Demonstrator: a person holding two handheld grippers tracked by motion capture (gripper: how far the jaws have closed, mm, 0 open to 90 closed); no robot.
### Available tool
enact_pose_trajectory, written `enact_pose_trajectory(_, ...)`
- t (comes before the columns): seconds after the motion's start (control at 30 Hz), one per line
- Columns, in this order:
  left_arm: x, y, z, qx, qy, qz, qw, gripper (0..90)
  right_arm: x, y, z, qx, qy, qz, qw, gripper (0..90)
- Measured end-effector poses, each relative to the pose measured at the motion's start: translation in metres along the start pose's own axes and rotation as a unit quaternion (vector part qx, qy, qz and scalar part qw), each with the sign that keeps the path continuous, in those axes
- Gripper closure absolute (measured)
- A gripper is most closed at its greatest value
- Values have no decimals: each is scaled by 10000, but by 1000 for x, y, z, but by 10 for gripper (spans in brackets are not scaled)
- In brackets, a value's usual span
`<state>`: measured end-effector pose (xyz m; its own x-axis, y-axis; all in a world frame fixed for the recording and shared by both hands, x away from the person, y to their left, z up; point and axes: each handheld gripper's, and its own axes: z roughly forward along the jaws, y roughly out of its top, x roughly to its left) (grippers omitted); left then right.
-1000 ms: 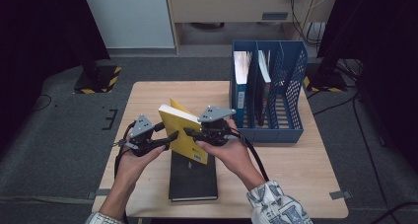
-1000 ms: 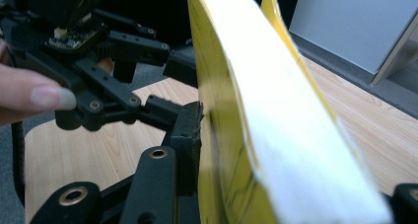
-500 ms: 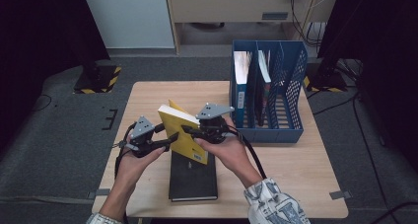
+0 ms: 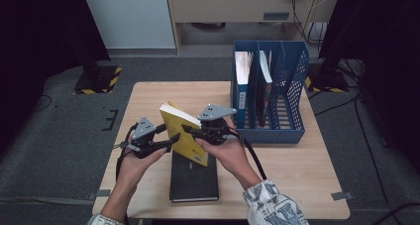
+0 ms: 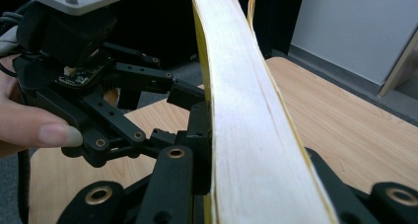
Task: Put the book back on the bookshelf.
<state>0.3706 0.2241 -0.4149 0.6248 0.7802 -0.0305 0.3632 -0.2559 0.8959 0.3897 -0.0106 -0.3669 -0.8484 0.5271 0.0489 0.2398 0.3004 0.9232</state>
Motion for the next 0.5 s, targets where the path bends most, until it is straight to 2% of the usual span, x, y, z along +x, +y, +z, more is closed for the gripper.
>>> enact_pose_trajectory(0.13,3,-8,1,124,142,-35,9998,271,-1,1,0,8,-32,-14,10000,748)
enact_pose_trajectory(0.27,9,-23,1,219,240,-150,9994,225,-3,1,1,-41,-89,76,9999,750)
enact_pose_trajectory(0.33,11,-28,1,274,298,-140,9991,202,-3,2,1,-53,-110,88,9999,750)
enact_pose_trajectory(0.37,13,-37,0,318,376,-194,9986,192,-2,3,2,-77,-185,51,9998,751)
enact_pose_trajectory(0.5,21,-57,-1,444,565,-341,9968,145,-3,5,4,-94,-265,90,9996,751)
